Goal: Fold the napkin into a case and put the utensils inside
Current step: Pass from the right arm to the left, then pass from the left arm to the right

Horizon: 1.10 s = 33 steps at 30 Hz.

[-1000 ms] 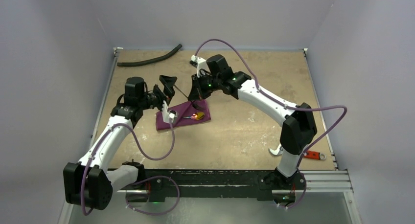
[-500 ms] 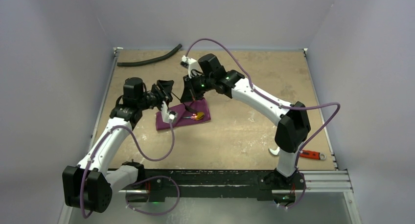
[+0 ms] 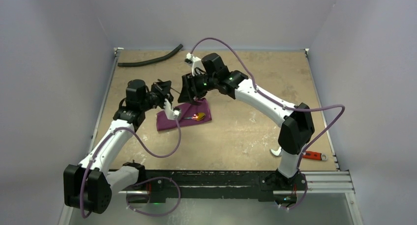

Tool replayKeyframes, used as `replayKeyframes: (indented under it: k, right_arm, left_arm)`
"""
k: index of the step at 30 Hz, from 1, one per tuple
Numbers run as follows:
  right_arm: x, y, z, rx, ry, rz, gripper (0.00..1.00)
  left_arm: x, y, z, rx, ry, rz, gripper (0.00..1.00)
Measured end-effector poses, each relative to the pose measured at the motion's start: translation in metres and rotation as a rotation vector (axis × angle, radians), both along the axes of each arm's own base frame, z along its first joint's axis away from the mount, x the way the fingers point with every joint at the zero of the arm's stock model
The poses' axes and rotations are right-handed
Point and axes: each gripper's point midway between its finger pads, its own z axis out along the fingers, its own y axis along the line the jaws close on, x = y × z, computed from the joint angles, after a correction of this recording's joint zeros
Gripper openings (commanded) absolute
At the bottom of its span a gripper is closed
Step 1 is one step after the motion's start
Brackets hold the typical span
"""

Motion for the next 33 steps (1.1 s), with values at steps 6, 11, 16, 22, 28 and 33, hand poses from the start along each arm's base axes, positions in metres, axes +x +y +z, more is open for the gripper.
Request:
replayKeyframes:
  k: [6, 11, 16, 22, 28, 33]
  right_arm:
    - [0.022, -0.022, -0.004, -0.022, 0.084, -0.283, 0.69]
    - [0.045, -0.065, 0.017, 0.029, 0.112, -0.554, 0.66]
    - [0.055, -0.075, 0.034, 0.147, 0.152, -0.665, 0.64]
    - [0.063, -0.056, 0.012, 0.167, 0.251, -0.679, 0.62]
    - [0.067, -0.047, 0.0, 0.19, 0.322, -0.695, 0.41]
    - [0.072, -0.042, 0.013, 0.255, 0.323, -0.699, 0.12]
  left_arm:
    - [0.017, 0.016, 0.018, -0.029, -0.075, 0.14, 0.0]
    - [0.026, 0.032, 0.025, -0.033, -0.122, 0.256, 0.0]
    - [0.028, 0.041, 0.023, -0.018, -0.138, 0.359, 0.0]
    - [0.029, 0.041, 0.031, -0.013, -0.18, 0.439, 0.0]
    - [0.027, 0.046, 0.027, 0.006, -0.187, 0.485, 0.0]
    - [0.027, 0.049, 0.024, 0.014, -0.19, 0.505, 0.0]
